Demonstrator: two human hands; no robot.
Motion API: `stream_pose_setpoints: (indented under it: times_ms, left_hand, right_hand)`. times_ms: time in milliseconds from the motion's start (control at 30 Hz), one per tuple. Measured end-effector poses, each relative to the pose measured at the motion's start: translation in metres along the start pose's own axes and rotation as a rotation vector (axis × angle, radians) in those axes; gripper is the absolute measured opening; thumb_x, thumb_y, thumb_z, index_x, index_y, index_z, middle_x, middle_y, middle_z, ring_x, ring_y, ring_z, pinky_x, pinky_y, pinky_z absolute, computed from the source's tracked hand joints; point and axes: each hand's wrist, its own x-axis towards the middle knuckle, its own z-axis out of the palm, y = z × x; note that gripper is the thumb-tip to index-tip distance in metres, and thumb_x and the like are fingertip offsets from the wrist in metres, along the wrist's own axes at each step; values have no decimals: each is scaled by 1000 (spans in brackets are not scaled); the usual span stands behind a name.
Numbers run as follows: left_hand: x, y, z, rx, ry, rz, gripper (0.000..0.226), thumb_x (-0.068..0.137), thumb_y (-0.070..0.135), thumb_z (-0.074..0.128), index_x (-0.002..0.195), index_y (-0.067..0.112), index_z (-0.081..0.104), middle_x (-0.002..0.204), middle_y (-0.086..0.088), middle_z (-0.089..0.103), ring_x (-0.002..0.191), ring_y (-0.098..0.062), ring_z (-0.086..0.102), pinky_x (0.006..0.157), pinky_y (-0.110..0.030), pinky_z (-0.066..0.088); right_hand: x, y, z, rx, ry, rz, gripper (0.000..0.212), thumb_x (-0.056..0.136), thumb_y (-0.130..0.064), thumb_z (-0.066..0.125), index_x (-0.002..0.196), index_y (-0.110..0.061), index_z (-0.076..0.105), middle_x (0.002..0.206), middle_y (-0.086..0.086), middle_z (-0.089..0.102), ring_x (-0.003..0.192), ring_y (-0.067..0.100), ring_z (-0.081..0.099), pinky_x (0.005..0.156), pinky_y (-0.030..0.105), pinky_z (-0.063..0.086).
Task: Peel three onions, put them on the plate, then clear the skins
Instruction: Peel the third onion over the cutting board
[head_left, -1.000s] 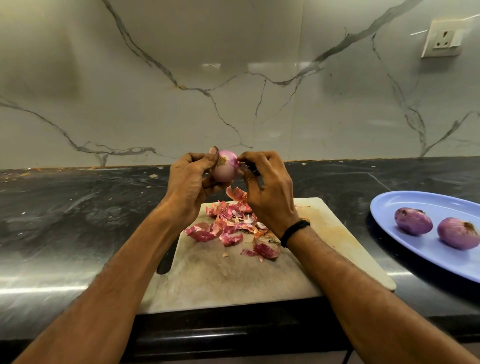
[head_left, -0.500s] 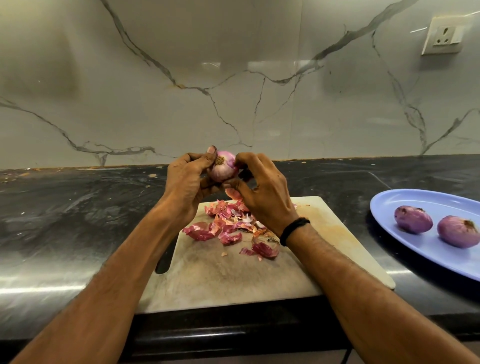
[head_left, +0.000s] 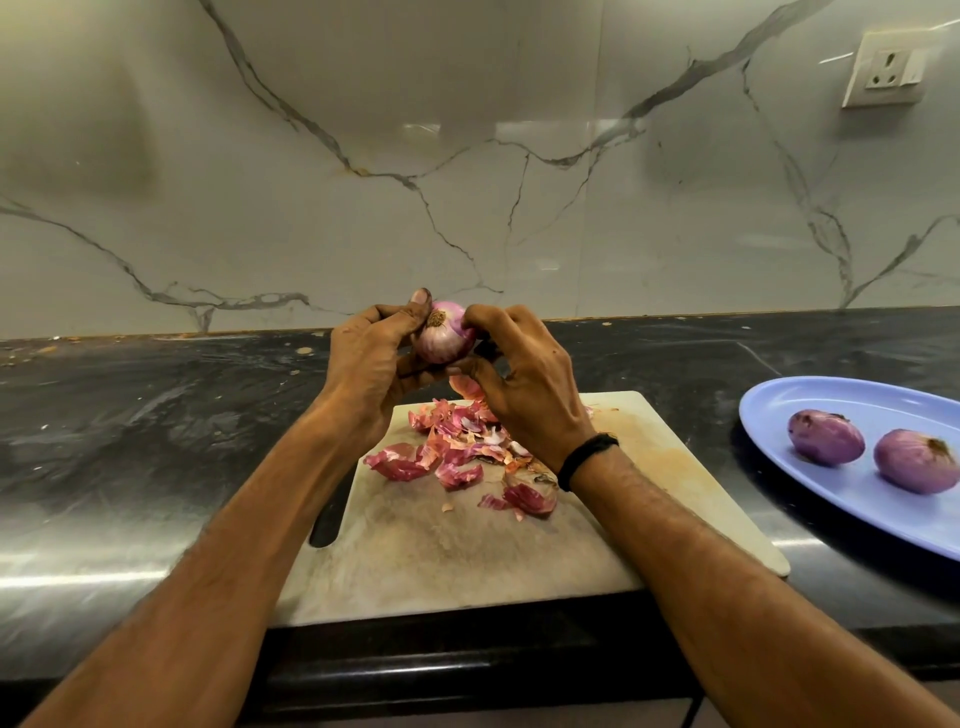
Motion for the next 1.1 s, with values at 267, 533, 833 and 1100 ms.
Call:
stream_pose_setpoints:
  times_ms: [267,533,833,1100]
  left_hand:
    - [1,1,0,-14,-3,-8,41,95,38,63,119,4,61,115,-18,71,98,-34,74,86,-47,61]
    - [-1,1,0,9,4,14,38,91,38,66,111,6,63,115,-17,70,95,-33,75,86,-51,60]
    - [-1,0,1,-12,2,2,32,93,34,65,107,6,64,109,-15,71,91,-31,76,73,-40,64]
    - [0,1,0,-41,6,-7,36,94,35,65,111,4,63,114,-16,71,95,-32,75,81,-44,63]
  right_hand:
    - [-2,0,2,-6,11,-14,15,89,-7,68,101,-5,60,96,10,59,82,13,54,76,9,41]
    - [-2,0,0,2,-22,8,45,89,-13,68,124,-24,41,103,12,59,88,13,54,79,3,35]
    - [-2,1,-1,27,-19,-7,32,90,-11,66,117,-14,49,104,11,60,89,16,58,81,9,42]
    - [-1,-3,0,87,23,7,34,91,-6,65,118,-16,46,104,9,62,91,17,60,82,17,52]
